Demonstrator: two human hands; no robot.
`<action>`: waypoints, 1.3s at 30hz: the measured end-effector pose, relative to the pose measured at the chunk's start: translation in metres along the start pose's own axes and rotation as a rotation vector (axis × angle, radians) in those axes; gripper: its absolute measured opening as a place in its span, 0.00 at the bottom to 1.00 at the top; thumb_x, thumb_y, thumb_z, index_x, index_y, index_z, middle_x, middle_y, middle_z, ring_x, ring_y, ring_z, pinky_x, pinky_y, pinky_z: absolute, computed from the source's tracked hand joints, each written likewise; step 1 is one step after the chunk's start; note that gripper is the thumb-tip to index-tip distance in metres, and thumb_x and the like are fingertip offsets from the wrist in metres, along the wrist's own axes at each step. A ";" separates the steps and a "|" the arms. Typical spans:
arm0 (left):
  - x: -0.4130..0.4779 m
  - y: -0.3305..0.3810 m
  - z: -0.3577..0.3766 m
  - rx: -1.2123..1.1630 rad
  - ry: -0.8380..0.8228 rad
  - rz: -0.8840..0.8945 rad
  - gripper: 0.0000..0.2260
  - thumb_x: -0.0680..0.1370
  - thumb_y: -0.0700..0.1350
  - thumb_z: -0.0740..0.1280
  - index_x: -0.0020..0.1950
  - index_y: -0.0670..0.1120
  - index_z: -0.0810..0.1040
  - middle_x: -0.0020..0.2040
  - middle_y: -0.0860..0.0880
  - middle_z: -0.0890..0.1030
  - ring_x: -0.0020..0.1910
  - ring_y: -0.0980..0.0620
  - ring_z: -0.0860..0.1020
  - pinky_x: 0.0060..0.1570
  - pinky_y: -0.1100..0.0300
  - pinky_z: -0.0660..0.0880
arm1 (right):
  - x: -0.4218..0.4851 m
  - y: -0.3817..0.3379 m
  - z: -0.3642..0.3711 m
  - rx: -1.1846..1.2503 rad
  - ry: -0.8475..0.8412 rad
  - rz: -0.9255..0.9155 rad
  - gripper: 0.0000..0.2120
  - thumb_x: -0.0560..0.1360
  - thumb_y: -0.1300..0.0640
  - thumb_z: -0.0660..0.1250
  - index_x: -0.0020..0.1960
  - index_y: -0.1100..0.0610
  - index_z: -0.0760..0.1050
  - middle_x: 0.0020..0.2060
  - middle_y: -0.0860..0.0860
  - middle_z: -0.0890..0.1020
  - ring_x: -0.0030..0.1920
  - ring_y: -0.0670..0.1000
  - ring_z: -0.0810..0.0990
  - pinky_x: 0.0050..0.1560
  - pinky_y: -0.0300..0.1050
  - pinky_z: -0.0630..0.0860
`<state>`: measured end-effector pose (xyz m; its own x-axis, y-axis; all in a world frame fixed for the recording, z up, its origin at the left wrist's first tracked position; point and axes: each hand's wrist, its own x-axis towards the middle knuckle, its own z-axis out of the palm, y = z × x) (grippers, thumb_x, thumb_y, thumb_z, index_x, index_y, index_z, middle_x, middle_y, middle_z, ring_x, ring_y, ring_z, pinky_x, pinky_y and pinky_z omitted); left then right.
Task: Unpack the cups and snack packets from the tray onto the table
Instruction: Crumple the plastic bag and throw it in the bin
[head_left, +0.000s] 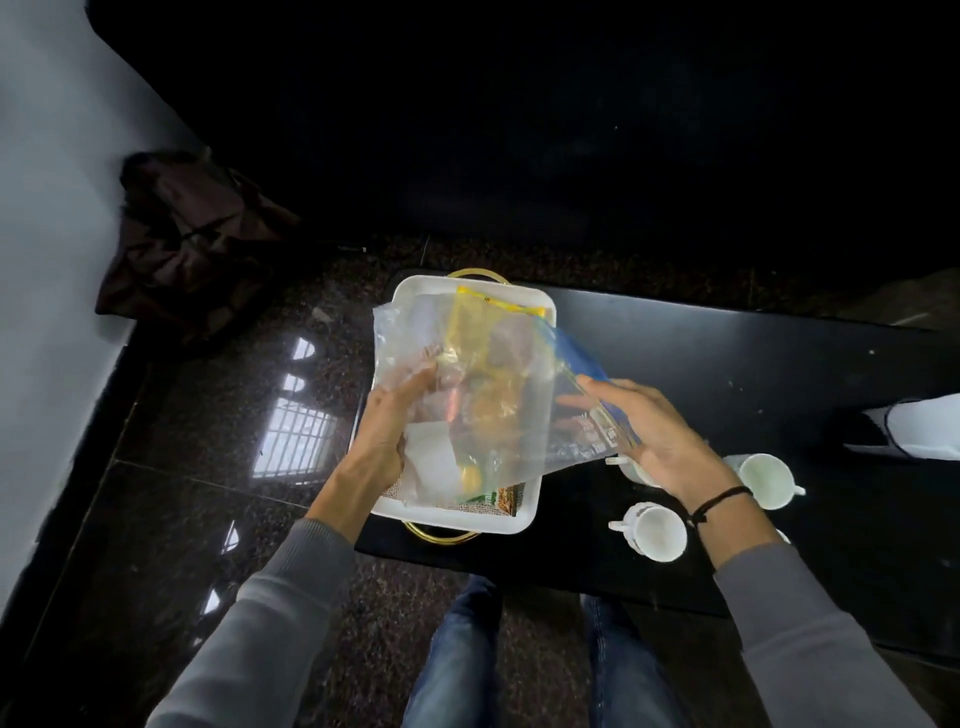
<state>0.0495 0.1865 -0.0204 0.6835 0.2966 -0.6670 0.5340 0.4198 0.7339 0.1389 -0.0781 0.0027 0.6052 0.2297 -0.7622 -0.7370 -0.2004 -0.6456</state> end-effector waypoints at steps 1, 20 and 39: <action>-0.005 0.003 0.004 0.025 -0.032 -0.009 0.04 0.79 0.47 0.71 0.50 0.51 0.87 0.42 0.52 0.89 0.37 0.56 0.87 0.27 0.61 0.80 | -0.006 -0.007 -0.002 0.021 -0.041 0.014 0.18 0.78 0.50 0.72 0.63 0.60 0.81 0.50 0.54 0.89 0.52 0.54 0.87 0.58 0.52 0.81; -0.082 0.029 0.108 0.494 -0.398 0.010 0.09 0.77 0.40 0.72 0.57 0.40 0.83 0.47 0.52 0.87 0.42 0.62 0.83 0.41 0.69 0.76 | -0.082 -0.007 0.019 0.092 0.131 -0.279 0.13 0.76 0.61 0.72 0.51 0.43 0.84 0.49 0.48 0.88 0.49 0.52 0.87 0.42 0.41 0.84; -0.107 0.027 0.172 0.539 -0.315 0.194 0.16 0.69 0.41 0.79 0.56 0.50 0.84 0.48 0.48 0.87 0.43 0.56 0.86 0.40 0.66 0.80 | -0.141 -0.005 -0.031 0.141 0.113 -0.369 0.24 0.71 0.53 0.74 0.65 0.46 0.71 0.59 0.44 0.81 0.55 0.42 0.83 0.47 0.33 0.79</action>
<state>0.0761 0.0189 0.0933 0.8620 0.0239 -0.5063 0.5048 -0.1298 0.8534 0.0665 -0.1395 0.1114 0.8598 0.1545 -0.4867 -0.4940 0.0106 -0.8694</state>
